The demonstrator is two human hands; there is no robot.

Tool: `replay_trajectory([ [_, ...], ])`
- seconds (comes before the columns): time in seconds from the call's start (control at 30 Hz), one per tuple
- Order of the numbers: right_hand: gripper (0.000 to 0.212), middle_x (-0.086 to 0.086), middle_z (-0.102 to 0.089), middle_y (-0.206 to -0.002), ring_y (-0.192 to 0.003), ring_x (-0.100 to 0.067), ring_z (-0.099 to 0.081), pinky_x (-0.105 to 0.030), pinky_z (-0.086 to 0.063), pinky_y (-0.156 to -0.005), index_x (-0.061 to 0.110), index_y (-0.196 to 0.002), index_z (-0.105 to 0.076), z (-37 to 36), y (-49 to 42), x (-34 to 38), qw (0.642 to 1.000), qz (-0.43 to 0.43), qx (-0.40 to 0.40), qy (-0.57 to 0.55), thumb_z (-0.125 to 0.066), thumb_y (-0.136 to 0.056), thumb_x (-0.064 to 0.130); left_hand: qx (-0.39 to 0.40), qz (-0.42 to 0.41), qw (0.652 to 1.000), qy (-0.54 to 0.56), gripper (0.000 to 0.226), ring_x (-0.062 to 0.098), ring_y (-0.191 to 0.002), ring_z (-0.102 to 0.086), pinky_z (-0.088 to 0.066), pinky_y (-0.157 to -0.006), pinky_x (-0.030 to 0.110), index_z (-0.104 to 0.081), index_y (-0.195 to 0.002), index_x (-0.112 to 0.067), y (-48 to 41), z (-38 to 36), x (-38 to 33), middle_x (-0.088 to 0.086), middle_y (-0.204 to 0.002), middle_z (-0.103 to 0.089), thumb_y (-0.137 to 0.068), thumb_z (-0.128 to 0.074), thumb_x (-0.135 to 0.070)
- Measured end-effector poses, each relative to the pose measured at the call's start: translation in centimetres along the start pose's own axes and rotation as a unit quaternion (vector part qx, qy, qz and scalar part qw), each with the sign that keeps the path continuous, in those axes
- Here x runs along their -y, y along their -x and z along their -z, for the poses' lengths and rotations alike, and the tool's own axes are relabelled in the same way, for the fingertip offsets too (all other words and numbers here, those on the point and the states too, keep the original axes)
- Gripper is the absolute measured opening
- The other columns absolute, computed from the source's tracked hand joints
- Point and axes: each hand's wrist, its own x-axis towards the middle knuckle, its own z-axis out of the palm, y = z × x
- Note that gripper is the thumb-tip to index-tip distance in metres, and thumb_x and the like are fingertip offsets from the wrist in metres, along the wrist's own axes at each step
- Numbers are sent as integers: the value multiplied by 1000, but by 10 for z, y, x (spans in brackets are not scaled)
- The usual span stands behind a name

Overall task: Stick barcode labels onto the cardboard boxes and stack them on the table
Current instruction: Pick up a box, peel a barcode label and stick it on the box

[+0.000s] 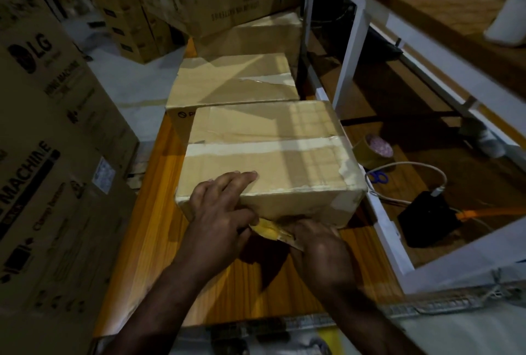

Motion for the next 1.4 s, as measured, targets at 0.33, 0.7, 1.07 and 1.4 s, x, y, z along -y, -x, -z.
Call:
replay_trajectory([
  [0.33,24,-1,-70,-93,-84,-19,-60,-32,-52,-72,19,-104,-69,0,14,2,994,74,-70,37,-60,-83,23,18,1,1000,-7,37,22,-145,-28,-15,-112,41,-71,-99,-31,-1,3,3,-2,-156,-37,-65,-84,-24],
  [0.7,22,-2,-71,-89,-71,-23,-67,-29,-55,-61,20,-98,-69,9,21,16,997,69,-39,21,-51,-86,27,5,-16,1000,-13,20,24,-145,-28,-23,-111,50,-74,-78,-33,0,-1,7,-2,-156,-38,-63,-86,-26],
  [1.07,42,0,-60,-126,-122,-15,-54,-33,-44,-101,20,-124,-60,80,-41,11,992,65,-79,-72,-59,-91,45,-121,194,833,505,27,22,-97,-72,-59,-78,48,-58,-114,-19,-29,72,32,9,-105,-73,-89,-61,-28],
  [1.4,86,-8,-36,-150,-140,-35,-30,-63,-28,-109,33,-140,-41,62,-61,-5,981,-74,47,172,-69,-67,69,-155,232,906,320,11,-2,-89,-61,-49,-64,8,-54,-104,-21,-42,37,42,-12,-99,-65,-96,-60,-22],
])
